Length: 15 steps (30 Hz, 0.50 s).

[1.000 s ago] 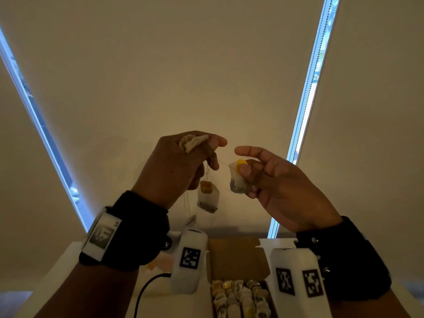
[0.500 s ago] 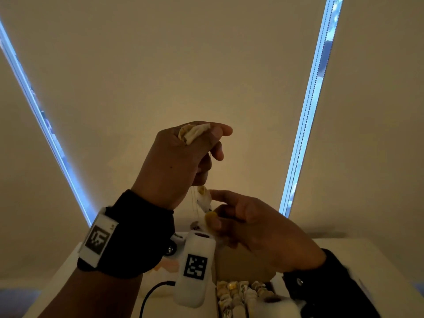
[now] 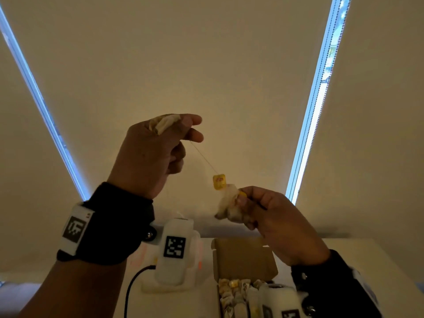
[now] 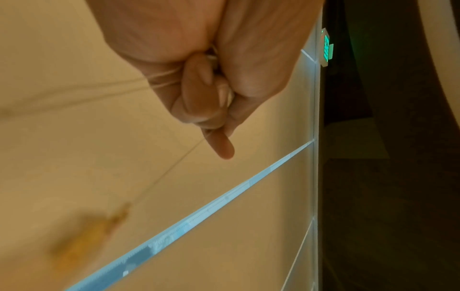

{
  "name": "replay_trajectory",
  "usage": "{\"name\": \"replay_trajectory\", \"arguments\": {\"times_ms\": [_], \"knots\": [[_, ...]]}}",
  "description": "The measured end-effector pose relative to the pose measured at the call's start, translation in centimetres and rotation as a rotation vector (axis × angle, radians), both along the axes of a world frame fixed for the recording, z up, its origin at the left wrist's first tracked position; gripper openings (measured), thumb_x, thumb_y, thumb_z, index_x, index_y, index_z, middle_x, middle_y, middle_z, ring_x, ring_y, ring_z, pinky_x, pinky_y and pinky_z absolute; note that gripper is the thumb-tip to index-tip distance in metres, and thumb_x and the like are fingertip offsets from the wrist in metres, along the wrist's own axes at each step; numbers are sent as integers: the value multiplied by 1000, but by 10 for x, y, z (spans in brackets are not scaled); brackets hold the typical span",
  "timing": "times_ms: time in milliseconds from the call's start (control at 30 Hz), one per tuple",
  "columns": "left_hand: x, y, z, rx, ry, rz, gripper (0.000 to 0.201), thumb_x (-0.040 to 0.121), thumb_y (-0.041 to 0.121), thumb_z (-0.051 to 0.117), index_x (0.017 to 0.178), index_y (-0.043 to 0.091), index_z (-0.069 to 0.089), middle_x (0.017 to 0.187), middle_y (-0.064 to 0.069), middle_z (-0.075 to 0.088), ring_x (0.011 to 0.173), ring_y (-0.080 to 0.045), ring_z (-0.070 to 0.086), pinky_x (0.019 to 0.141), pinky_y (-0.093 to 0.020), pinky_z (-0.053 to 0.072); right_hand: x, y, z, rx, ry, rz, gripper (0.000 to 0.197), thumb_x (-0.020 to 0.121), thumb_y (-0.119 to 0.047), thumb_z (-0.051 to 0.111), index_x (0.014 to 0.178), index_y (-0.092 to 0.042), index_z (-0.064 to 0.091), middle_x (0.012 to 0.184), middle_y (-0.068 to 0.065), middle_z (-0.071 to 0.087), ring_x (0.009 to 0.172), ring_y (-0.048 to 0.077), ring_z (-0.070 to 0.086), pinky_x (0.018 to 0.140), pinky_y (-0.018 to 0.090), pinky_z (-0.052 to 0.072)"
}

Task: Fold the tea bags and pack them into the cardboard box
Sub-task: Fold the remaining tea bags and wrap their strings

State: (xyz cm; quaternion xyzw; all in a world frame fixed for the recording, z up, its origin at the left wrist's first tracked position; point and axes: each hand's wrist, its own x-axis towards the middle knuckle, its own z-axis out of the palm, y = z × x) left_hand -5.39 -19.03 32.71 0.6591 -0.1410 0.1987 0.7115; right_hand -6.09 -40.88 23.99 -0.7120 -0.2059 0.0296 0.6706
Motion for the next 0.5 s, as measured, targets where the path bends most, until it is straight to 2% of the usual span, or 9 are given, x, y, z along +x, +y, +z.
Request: {"name": "replay_trajectory", "arguments": {"times_ms": [100,167,233,300,367,400,433,467,500], "knots": [[5,11,-4,0,12,55,18,100,20,60,107,9,74,90,-9,76,44,-10,27,41,-19,24,4,-11,-4,77,23,18,37,80,-58,73,94,-24,77,77,12,61,64,18,46,69,37,40],[10,17,-9,26,22,91,19,99,20,63,109,9,73,98,-11,77,44,-10,27,41,-19,25,6,-20,-6,104,13,38,44,70,-61,74,94,-25,78,75,11,58,63,15,46,66,32,42],[14,22,-16,36,44,97,18,97,20,66,109,9,74,99,-13,77,45,-11,27,41,-19,25,7,-29,-6,154,36,97,48,68,-64,78,92,-22,78,72,5,57,62,12,45,62,26,43],[17,29,-25,94,83,97,15,94,20,69,104,12,77,96,-13,76,47,-13,28,43,-21,25,4,-37,-2,244,80,159,31,78,-48,75,88,-19,78,68,1,57,60,10,43,59,21,42],[19,37,-36,226,136,98,10,92,18,72,96,14,80,90,-13,75,50,-14,30,47,-24,24,5,-44,2,340,129,180,19,86,-30,68,87,-14,78,68,4,58,58,10,41,56,21,40],[20,41,-41,282,169,82,9,90,20,74,92,13,80,86,-13,73,50,-14,32,49,-25,24,6,-48,3,366,148,191,20,89,-27,70,92,-8,77,73,10,58,59,13,41,56,22,40],[20,45,-46,311,198,51,15,86,26,77,89,12,80,81,-13,69,50,-13,32,50,-25,24,8,-52,3,387,162,201,28,88,-29,74,99,-3,75,79,17,56,63,22,41,57,23,40],[21,48,-52,310,228,10,24,82,35,80,87,12,79,78,-11,66,50,-13,32,50,-25,23,10,-54,2,403,174,217,38,85,-32,78,104,0,73,83,20,55,71,34,37,58,23,41],[21,48,-58,290,266,-33,31,82,43,80,87,12,79,75,-8,63,51,-14,32,50,-25,21,12,-55,1,418,184,229,45,82,-35,81,108,1,72,84,20,55,81,38,34,59,24,42]]}}
